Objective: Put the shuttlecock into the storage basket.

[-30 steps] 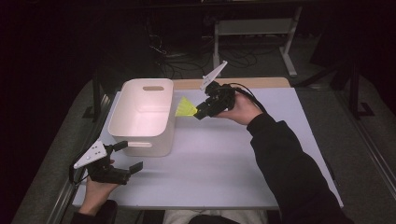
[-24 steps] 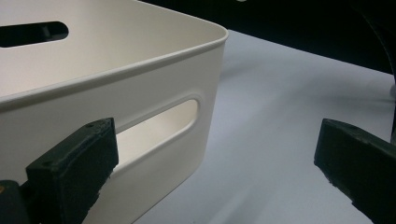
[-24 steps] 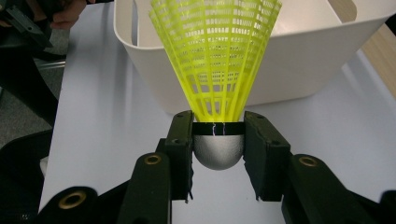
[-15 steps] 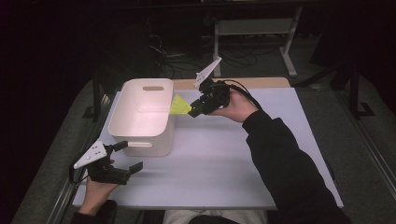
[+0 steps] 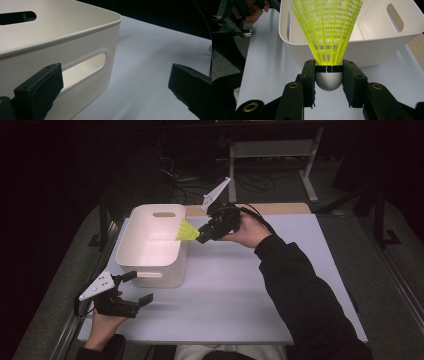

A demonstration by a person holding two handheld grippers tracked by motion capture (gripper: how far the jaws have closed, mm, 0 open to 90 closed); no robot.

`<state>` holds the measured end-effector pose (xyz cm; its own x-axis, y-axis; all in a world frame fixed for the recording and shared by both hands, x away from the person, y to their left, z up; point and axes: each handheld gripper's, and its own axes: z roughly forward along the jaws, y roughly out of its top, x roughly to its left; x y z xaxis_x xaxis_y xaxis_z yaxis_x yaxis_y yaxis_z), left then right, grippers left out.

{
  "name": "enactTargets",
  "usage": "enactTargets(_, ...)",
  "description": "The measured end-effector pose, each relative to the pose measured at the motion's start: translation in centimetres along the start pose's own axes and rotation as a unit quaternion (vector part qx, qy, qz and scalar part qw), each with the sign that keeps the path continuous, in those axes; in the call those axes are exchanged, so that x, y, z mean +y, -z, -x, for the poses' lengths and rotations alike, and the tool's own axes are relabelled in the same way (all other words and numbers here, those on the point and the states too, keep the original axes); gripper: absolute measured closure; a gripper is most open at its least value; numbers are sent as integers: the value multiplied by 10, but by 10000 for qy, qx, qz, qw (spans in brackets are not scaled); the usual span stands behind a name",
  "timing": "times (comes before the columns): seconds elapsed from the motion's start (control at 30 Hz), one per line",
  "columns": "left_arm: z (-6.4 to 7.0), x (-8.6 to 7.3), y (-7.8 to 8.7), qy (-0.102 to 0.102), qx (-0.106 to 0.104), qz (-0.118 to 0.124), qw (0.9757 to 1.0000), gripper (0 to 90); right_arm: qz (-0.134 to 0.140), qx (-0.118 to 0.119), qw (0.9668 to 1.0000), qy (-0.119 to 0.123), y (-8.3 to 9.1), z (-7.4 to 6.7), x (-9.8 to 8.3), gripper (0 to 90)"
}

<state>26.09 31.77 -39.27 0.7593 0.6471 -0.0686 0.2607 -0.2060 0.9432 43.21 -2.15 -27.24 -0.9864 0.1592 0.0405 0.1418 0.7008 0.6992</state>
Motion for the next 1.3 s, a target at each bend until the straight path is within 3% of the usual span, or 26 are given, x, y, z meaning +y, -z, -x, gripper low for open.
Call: enactTargets(1.3, 0, 0, 1, -18, 2, -4, 10000, 0, 14, 304, 9993, 228, -32, -6, 41, 629)
